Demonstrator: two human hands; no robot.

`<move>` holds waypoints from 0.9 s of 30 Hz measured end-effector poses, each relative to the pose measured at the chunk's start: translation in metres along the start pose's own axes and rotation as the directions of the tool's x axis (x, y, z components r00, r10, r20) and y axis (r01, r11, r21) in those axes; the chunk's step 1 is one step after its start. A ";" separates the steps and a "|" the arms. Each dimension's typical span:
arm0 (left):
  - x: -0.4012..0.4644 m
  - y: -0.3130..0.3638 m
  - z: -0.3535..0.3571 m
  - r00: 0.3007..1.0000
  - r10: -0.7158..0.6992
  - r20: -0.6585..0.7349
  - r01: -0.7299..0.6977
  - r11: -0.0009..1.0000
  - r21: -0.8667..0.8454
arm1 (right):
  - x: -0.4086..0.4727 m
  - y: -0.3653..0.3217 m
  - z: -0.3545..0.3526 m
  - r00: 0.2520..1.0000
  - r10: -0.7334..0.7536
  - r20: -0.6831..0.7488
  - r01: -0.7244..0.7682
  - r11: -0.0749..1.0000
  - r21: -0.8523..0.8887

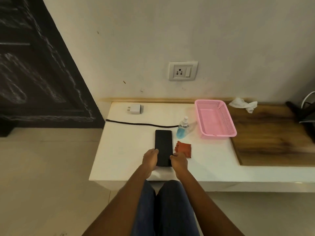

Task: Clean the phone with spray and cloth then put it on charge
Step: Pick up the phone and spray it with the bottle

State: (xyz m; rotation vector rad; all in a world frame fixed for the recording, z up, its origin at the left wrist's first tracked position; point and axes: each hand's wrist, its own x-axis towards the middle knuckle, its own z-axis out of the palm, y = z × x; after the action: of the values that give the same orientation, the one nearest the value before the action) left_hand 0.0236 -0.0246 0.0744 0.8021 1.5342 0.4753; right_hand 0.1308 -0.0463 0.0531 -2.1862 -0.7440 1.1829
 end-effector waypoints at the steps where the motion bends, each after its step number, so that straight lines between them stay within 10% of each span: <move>1: -0.005 0.002 -0.001 0.999 -0.049 0.016 0.050 0.997 -0.052 | 0.000 -0.001 -0.001 0.998 0.058 -0.002 -0.058 0.998 0.037; 12: -0.032 0.003 -0.019 0.983 -0.167 0.079 0.181 0.952 -0.246 | -0.031 -0.015 -0.024 0.918 0.251 0.307 -0.380 0.782 0.494; 27: -0.048 0.015 -0.036 0.858 0.138 0.494 0.285 0.673 -0.682 | -0.092 -0.022 -0.047 0.894 -0.171 0.414 -0.105 0.819 0.564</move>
State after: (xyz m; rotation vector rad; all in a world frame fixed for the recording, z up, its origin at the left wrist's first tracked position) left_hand -0.0090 -0.0433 0.1229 0.1711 0.7378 0.6939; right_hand 0.1240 -0.1033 0.1414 -1.4024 -0.4974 1.6671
